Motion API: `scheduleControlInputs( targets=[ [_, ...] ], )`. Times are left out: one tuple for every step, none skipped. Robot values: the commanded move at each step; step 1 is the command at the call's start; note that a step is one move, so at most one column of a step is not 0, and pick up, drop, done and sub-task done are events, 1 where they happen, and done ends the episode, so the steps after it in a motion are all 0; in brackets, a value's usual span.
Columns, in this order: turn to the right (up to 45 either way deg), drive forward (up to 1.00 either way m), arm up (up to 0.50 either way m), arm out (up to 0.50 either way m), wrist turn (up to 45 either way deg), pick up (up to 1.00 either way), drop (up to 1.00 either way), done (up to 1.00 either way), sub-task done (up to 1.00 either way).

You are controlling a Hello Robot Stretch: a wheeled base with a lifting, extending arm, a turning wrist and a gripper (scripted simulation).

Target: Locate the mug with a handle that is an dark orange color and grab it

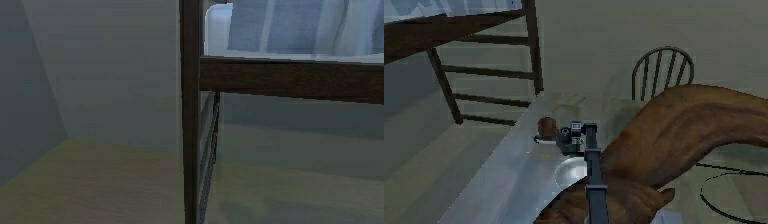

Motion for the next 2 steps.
scheduleControlInputs(
  targets=[
    [0.0, 0.0, 0.1, 0.0, 0.0, 0.0, 0.0, 0.0, 0.0],
    [0.0, 0.0, 0.0, 0.0, 0.0, 0.0, 0.0, 1.0, 0.0]
  ],
)
